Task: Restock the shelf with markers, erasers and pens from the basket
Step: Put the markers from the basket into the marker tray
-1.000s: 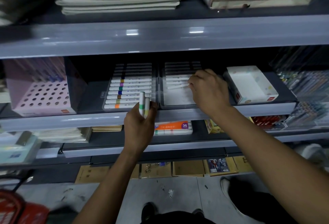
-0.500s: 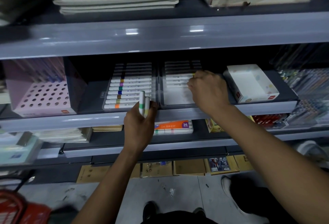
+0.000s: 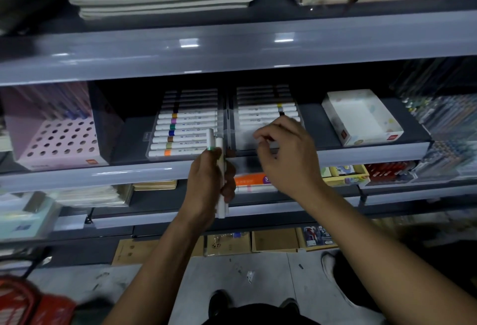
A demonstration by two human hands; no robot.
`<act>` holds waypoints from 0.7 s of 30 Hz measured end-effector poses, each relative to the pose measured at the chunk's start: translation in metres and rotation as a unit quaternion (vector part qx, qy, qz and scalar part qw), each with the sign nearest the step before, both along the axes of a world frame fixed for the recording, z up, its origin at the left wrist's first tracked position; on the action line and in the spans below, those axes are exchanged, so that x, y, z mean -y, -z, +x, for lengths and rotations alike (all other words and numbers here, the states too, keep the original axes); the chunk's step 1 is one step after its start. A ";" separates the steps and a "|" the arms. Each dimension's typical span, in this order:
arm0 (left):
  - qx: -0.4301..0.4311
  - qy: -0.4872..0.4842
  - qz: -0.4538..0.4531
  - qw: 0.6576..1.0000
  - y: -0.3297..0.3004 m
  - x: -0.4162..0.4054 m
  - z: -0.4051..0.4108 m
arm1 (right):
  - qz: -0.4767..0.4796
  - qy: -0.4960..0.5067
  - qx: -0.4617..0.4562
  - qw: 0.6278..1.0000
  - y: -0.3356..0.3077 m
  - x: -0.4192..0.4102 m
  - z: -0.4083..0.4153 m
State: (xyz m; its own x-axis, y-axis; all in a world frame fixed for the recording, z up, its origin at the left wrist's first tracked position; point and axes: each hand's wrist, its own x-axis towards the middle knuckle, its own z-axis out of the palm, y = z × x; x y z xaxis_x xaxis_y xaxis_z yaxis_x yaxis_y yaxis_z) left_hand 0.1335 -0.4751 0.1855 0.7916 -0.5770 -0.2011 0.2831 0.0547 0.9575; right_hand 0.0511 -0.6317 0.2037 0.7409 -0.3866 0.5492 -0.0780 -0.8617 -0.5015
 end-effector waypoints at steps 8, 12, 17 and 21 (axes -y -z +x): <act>-0.092 0.116 -0.099 0.984 -0.004 -0.004 -0.003 | 0.330 -0.106 -0.059 0.936 -0.017 -0.033 -0.002; -0.025 0.109 -0.078 0.991 -0.003 -0.004 -0.004 | 0.361 -0.111 -0.106 0.920 -0.020 -0.030 -0.001; 0.005 0.118 -0.063 0.991 -0.003 -0.005 -0.007 | 0.405 -0.122 -0.133 0.896 -0.015 -0.020 -0.004; 0.010 0.095 -0.033 0.995 0.001 -0.013 -0.002 | 0.424 -0.114 -0.083 0.894 -0.013 -0.007 -0.009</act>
State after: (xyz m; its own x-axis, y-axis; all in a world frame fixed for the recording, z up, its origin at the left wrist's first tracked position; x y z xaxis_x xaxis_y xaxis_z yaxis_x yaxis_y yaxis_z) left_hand 0.1314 -0.4624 0.1848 0.6700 -0.7283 -0.1436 0.2762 0.0650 0.9589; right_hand 0.0423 -0.6244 0.2164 0.8976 -0.4408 0.0039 -0.0838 -0.1793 -0.9802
